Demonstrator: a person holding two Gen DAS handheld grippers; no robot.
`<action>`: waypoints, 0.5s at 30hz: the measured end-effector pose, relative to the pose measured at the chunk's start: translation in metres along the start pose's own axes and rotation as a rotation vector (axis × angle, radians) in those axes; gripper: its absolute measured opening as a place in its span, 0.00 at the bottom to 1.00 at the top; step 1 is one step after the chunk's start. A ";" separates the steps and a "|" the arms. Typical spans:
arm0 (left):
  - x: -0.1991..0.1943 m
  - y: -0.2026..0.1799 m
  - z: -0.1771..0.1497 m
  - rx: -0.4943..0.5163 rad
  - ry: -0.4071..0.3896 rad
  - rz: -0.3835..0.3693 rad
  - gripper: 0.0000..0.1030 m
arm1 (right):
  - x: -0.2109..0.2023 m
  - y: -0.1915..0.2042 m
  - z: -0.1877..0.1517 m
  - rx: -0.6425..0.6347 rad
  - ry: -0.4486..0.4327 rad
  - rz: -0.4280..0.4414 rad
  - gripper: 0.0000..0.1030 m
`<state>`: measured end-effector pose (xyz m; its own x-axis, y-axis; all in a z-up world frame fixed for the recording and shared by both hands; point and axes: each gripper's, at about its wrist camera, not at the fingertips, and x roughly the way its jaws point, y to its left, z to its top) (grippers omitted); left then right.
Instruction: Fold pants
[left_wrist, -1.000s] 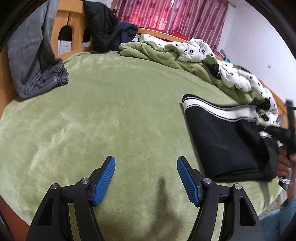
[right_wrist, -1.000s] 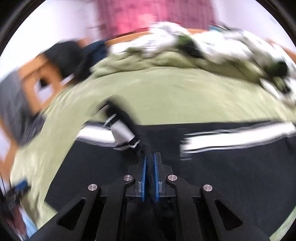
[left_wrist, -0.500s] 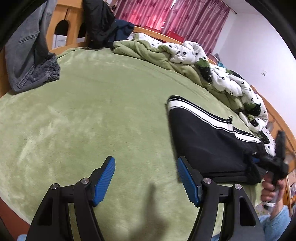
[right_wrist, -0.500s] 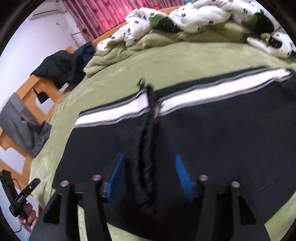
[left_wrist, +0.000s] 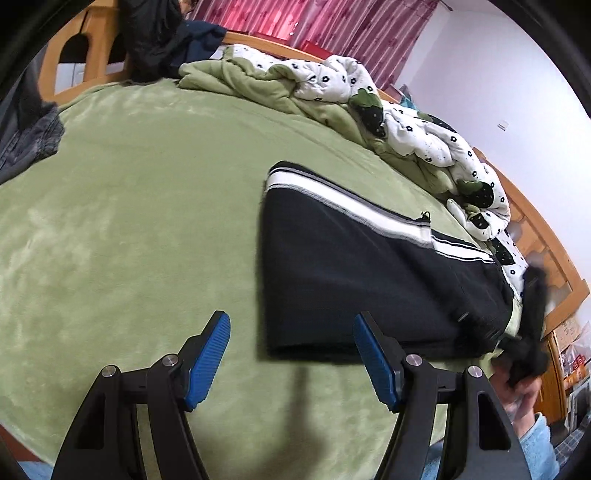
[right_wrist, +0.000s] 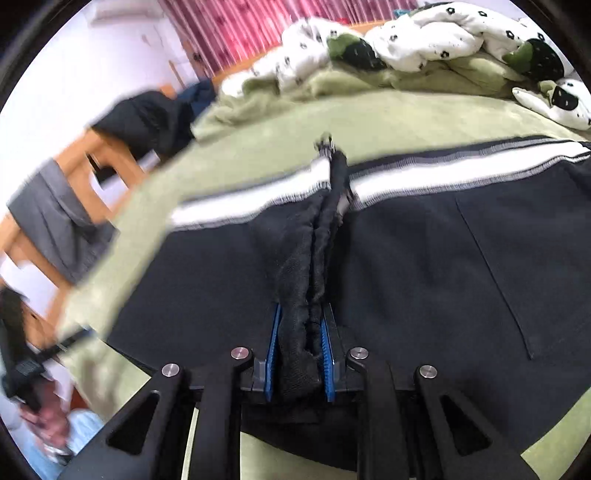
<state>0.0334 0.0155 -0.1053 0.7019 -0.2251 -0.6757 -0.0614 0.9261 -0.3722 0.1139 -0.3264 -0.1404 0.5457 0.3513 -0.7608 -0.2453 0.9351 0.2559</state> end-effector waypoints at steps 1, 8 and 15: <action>0.005 -0.006 0.004 0.012 0.006 0.010 0.65 | 0.001 0.004 -0.004 -0.026 -0.025 -0.024 0.23; 0.033 -0.026 0.014 0.053 0.008 0.067 0.65 | -0.042 0.015 -0.008 -0.085 -0.169 -0.221 0.31; 0.053 -0.018 0.001 0.065 0.126 0.092 0.66 | -0.036 0.021 -0.015 -0.145 -0.115 -0.280 0.31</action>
<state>0.0724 -0.0131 -0.1341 0.6007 -0.1705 -0.7811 -0.0729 0.9612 -0.2659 0.0769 -0.3198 -0.1165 0.6932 0.0926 -0.7148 -0.1801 0.9825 -0.0474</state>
